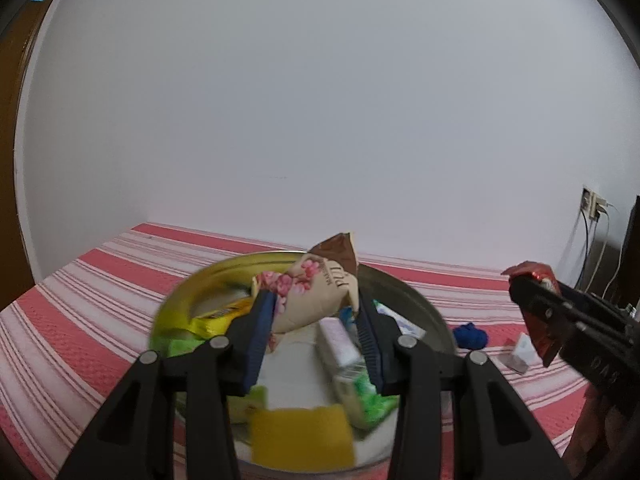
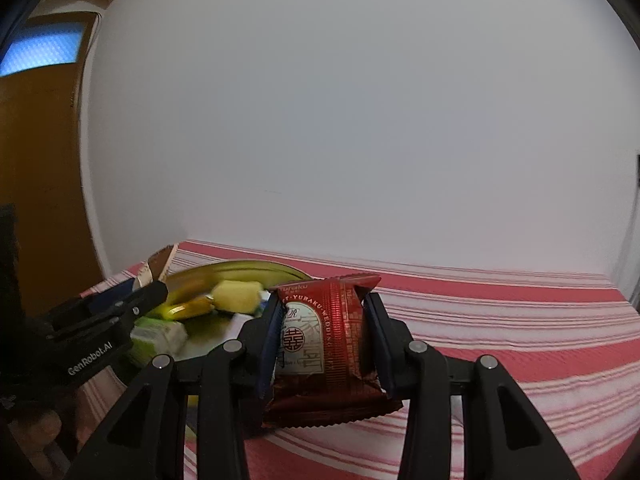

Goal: Organize objects
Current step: 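Carry the pastry bag and red bag over the tin with both tools, then open both tools to drop the two bags into the tin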

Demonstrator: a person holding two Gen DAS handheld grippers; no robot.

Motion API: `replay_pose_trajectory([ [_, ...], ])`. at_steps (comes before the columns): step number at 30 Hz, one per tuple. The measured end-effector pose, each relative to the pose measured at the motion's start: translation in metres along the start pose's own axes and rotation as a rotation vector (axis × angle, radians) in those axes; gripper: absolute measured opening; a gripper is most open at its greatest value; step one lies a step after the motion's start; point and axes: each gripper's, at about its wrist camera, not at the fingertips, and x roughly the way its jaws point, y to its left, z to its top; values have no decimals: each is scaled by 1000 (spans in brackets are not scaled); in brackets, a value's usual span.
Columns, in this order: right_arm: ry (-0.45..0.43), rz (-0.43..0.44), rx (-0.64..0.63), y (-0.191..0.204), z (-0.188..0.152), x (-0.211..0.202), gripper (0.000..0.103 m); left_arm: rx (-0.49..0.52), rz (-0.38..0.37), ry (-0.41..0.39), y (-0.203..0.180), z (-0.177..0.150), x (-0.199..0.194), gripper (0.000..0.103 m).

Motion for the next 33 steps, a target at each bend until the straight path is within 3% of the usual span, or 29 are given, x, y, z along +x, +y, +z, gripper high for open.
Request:
replay_pose_trajectory([
  [10,59,113,-39,33,22,32,43,-23,28,111,35,21,31,41],
  [21,166,157,-58,51,14,69,44,-8,67,226,48,26,54,41],
  [33,236,193,-78,58,12,85,44,20,102,279,56,25,77,41],
])
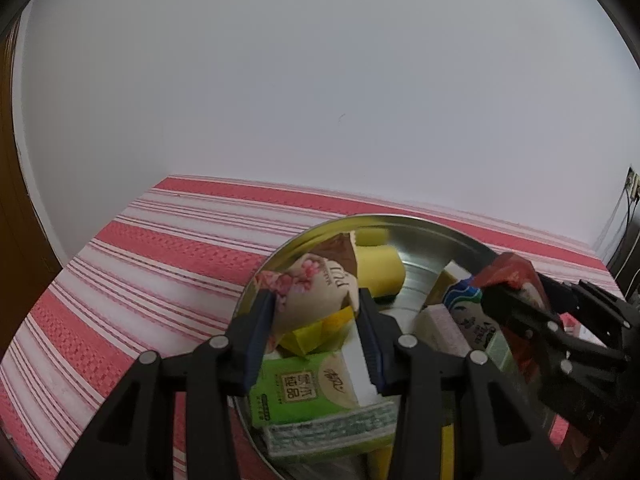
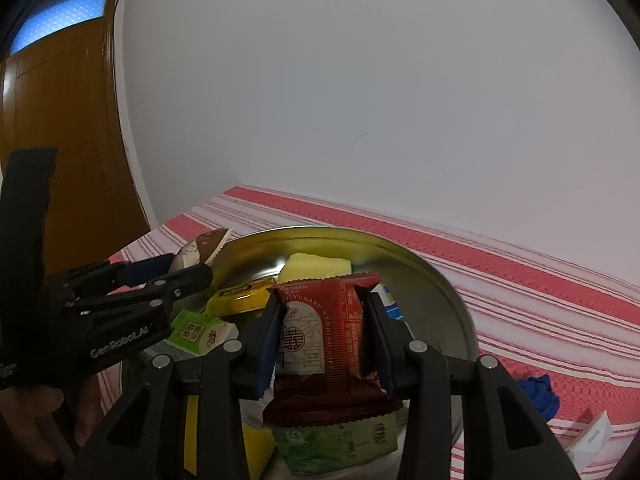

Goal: Organize objects
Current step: 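Open both tools to drop the two bags into the tin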

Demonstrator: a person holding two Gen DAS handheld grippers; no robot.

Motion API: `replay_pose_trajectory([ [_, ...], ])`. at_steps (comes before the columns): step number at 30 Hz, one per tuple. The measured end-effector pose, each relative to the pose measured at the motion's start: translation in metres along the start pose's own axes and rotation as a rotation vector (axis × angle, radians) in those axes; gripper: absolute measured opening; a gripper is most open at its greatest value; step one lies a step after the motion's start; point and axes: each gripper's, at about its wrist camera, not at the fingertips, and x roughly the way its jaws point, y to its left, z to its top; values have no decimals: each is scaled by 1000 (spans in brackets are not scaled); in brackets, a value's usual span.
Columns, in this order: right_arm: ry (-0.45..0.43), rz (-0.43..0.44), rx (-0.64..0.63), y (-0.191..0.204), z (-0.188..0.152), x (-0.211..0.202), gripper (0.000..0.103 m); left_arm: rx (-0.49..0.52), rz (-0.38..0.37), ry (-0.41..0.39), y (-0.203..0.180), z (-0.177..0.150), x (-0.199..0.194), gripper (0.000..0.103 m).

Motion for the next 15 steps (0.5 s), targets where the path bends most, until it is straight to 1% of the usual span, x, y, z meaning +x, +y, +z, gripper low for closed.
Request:
replay_pose_trajectory([
  [1,5,7,-5,6,4,14,44,3,3,5,1,0,2,41],
  [4,14,12,-10,9,2,15,44,5,12,20,-3,0,4,41],
  [11,36,19,-15,12,2,24,44,11,7,40,-9,-1,5,41],
  [13,39,18,-14,12,2,27,44,13,9,42,-9,-1,7,43],
  [15,38,16,-13,12,2,23,45,11,12,47,-9,-1,9,49],
])
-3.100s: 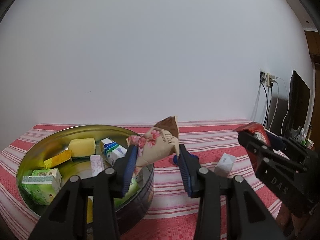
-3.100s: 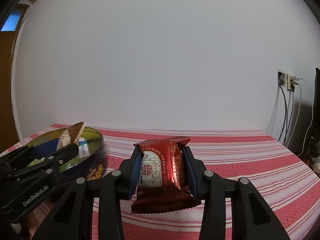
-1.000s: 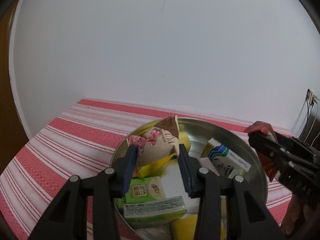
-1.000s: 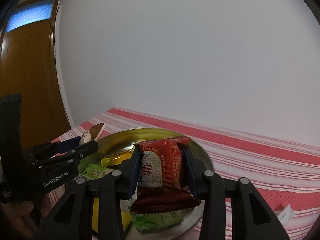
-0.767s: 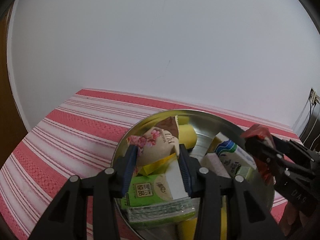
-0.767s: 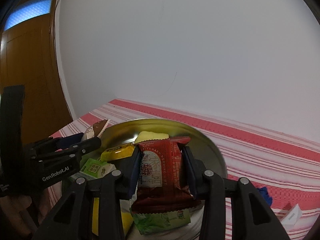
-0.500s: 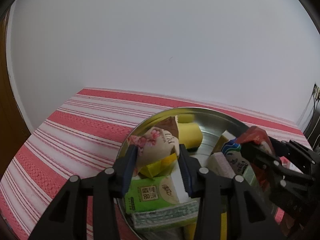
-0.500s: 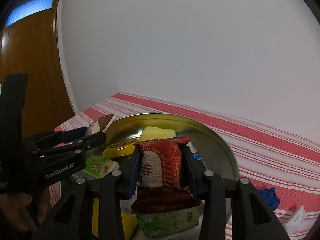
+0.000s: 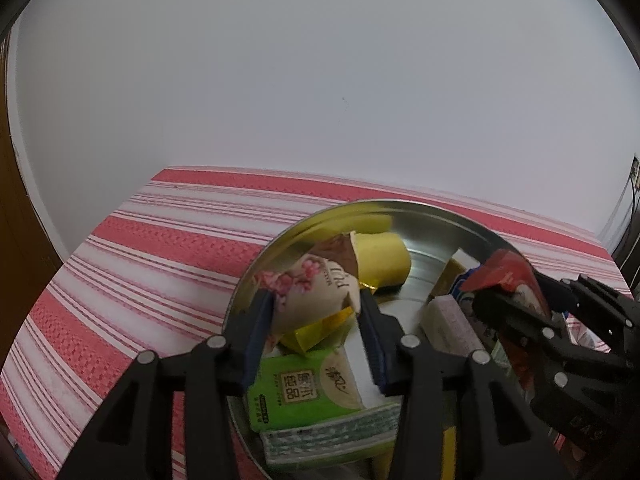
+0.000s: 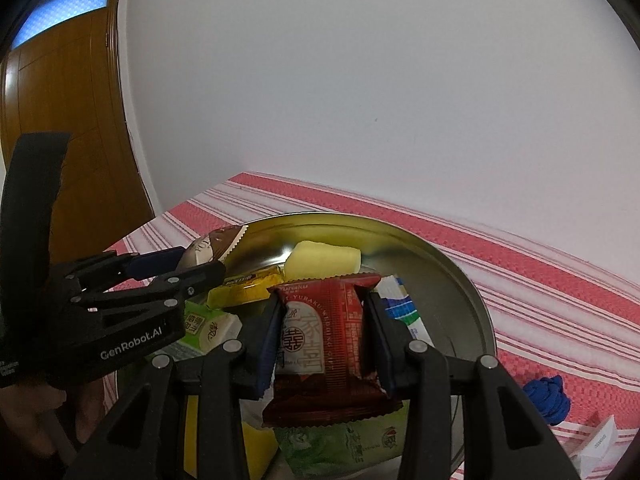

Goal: Organize objects
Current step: 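Open both tools to drop the two bags into the tin, then move both tools away from the tin toward the blue cloth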

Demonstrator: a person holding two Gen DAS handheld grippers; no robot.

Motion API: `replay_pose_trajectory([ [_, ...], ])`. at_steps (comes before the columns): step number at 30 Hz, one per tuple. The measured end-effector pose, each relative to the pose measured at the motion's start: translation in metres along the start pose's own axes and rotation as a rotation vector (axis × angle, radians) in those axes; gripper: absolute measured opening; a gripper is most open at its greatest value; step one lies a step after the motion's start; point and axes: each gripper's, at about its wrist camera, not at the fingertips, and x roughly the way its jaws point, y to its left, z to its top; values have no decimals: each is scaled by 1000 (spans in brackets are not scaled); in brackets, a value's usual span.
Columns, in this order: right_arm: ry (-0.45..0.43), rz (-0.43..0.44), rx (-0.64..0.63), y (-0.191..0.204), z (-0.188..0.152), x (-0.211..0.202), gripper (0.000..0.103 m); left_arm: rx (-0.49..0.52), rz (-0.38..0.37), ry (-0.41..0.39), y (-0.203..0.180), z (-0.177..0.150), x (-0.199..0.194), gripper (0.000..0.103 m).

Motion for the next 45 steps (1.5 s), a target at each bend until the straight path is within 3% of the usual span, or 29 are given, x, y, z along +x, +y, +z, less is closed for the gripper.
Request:
replay_pose_trajectory([
  [6,-23,-9,7,-1,2,1,48,14,1,-6,-3,-2,0,47],
  [8,-40,-4,5,0,2,-3,65,20,10,-6,-6,-2,-2,59],
  [9,-54,-4,5,0,1,-5,69,18,17,-10,-7,-2,-3,74],
  [10,-65,-4,8,-1,1,-8,69,16,23,-20,-7,-2,-4,79],
  [17,-88,-15,43,-12,-1,-14,69,29,48,-43,-11,-2,-11,79],
  [22,-92,-22,60,-20,-1,-16,69,20,63,-50,-11,-2,-13,97],
  [35,-94,-30,73,-32,-6,-18,70,21,80,-46,-15,-3,-12,103],
  [45,-103,-124,146,-70,-12,-31,70,-6,55,-83,-24,0,-19,103],
])
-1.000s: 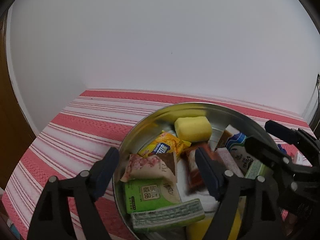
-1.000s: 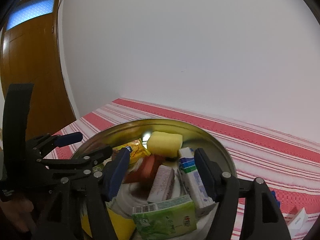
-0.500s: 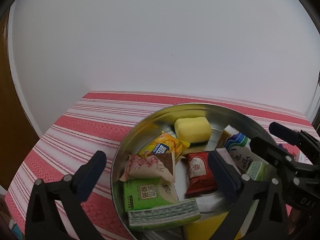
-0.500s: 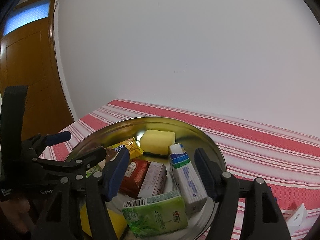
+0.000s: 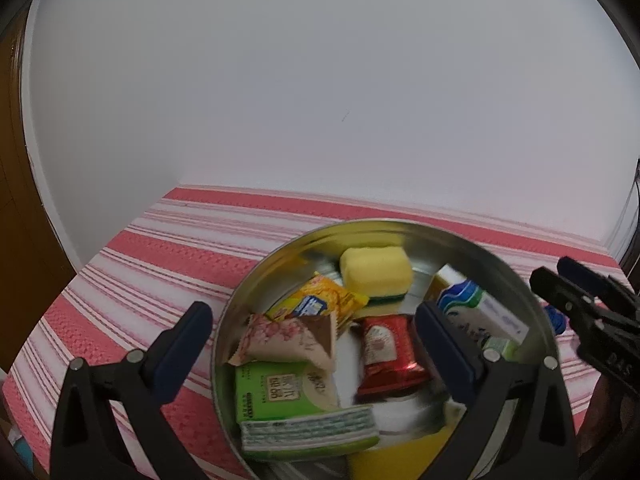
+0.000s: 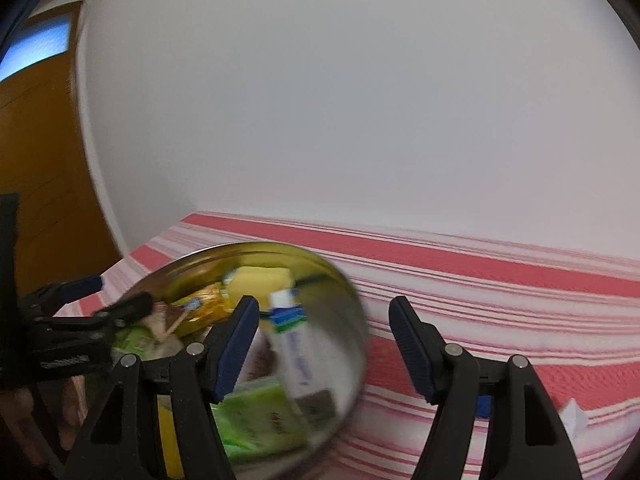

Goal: Organize objects
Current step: 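Move both tools away from the tin toward the blue cloth, then grasp the blue cloth with the right tool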

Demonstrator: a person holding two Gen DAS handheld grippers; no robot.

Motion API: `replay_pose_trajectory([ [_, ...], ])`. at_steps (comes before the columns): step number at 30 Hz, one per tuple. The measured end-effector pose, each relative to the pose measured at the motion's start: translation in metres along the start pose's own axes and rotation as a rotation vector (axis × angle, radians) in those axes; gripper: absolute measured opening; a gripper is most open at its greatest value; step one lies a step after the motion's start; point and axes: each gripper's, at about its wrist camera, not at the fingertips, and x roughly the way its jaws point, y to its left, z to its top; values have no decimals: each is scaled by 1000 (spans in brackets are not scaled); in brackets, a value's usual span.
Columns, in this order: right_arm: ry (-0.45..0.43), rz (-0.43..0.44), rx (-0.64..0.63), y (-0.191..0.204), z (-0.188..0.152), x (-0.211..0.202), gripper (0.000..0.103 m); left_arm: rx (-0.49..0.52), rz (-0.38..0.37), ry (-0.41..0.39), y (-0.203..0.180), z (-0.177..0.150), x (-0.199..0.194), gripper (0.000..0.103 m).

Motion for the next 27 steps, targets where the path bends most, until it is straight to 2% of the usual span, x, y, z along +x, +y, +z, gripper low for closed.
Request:
replay_pose_trajectory([
  [4,14,-62,38,-23,-4,-2,70,-9,-37,-8,-18,3,-1,103],
  [9,63,-200,52,-57,-14,-2,70,24,-62,-8,-43,6,-4,103],
  [14,165,-208,106,-82,-26,18,70,28,-75,7,-50,1,-5,103],
  [24,301,-178,56,-73,-36,50,69,30,-73,9,-59,1,-5,103],
  [27,309,-186,30,-70,-37,52,49,43,-77,11,-66,0,-4,103],
])
